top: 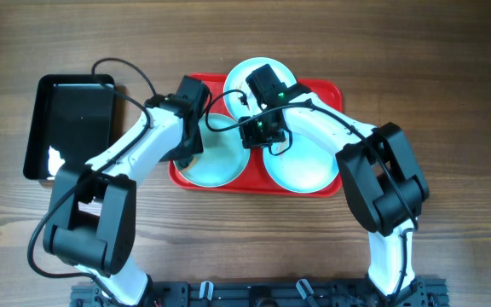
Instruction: Clean dirty plates on tray and stack at the side
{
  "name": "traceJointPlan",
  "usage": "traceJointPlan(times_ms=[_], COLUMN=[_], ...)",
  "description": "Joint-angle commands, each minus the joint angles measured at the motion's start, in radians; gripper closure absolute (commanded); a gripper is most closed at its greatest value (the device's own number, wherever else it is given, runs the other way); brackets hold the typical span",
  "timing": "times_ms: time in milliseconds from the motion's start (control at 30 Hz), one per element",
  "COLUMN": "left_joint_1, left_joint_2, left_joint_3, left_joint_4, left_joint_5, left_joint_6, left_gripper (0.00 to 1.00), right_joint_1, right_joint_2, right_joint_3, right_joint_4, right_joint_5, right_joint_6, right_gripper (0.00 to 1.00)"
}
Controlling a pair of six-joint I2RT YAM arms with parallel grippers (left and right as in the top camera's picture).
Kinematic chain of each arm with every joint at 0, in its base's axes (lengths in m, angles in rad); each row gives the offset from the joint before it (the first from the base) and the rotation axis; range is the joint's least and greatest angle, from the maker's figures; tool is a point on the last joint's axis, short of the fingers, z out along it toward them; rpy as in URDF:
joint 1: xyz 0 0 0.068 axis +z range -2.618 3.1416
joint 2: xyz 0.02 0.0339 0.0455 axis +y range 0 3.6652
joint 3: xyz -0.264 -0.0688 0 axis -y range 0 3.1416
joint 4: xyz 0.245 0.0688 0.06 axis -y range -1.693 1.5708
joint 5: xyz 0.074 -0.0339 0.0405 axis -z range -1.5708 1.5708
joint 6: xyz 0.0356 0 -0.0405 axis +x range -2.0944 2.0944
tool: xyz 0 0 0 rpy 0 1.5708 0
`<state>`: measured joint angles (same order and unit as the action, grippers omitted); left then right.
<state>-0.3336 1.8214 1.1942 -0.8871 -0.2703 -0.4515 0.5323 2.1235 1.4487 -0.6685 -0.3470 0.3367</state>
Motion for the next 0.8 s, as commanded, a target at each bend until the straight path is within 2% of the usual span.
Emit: traceJointPlan(times_ms=[0,233,400,567,700,767], left_joint_1=[0.005,0.004,0.009,0.079,0.135,0.144], left_joint_2=[-0.01,-0.075,-0.166,-0.26,-0.269,-0.264], left_joint_3=[0.092,0.153,0.153,0.153,0.152,0.15], left_joint_4=[-0.027,-0.062,-0.069,-0.076,-0.085,-0.098], left_joint_5=[-0.079,-0.059,-0.039,0.132,0.323,0.36], left_joint_6=[-0.002,-0.003,-0.01,-0.008,0.023,0.029], left_gripper=[0.96,0.96,0.96,0.96,0.96,0.96], right_joint_1=[-0.002,-0.002,-0.002,-0.002,-0.002,-0.002], right_joint_2=[0.016,-0.012,-0.093,-0.212,-0.316,-0.357], right_joint_3=[-0.011,0.009,0.038,0.043,0.043,0.043], right_joint_4=[0.0,-0.014,-0.032,-0.032,-0.035,-0.047], right_joint_5=[0.036,0.032,0.034,0.072,0.152,0.225], right_joint_6=[-0.001,0.003,0.003,0.002,-0.023,-0.023], right_gripper=[0.96,0.96,0.96,0.96,0.96,0.95])
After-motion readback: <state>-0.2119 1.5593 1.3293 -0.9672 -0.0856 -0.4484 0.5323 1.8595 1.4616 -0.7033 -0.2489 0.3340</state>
